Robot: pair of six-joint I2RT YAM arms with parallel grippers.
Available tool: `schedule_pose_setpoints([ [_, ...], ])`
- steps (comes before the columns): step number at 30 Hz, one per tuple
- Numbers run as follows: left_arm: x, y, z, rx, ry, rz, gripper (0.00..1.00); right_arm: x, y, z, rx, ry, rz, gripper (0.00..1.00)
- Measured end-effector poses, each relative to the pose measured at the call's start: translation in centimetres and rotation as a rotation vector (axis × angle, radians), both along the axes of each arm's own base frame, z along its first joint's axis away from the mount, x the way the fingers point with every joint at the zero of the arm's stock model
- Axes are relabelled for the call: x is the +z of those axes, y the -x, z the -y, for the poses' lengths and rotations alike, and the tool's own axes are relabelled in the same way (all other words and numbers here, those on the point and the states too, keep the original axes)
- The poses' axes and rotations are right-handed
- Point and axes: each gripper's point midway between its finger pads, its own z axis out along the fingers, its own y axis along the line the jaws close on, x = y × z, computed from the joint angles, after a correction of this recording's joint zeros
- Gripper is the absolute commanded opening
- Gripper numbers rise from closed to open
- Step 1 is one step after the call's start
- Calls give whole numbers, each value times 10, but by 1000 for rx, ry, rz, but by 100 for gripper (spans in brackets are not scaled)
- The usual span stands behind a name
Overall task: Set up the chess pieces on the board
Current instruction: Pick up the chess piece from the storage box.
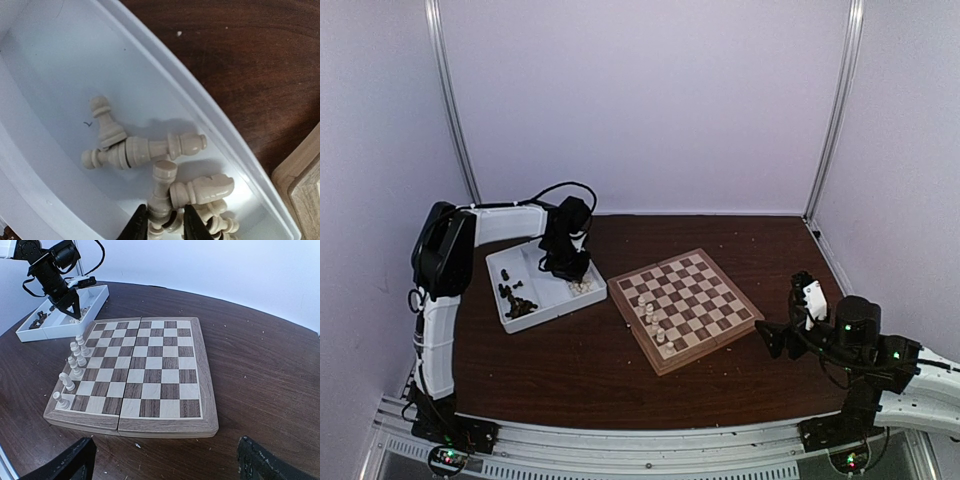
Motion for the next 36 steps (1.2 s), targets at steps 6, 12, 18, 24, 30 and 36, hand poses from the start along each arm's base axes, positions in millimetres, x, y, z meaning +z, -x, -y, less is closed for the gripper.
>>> schedule_pose_setpoints([
  [6,-8,1,-1,-43,-33,-11,27,1,0,0,0,-2,2,100],
  [12,-14,-3,3,-68,-48,-30,7,1,0,0,0,-2,2,100],
  [18,-13,0,1,-71,-54,-45,5,1,0,0,0,-3,2,100],
  [24,4,20,-5,-59,-34,-57,6,1,0,0,0,-3,2,100],
  [30,36,40,-11,-41,12,-29,4,1,0,0,0,-3,2,100],
  [36,15,66,-17,-38,-3,-77,4,2,0,0,0,-7,6,100],
])
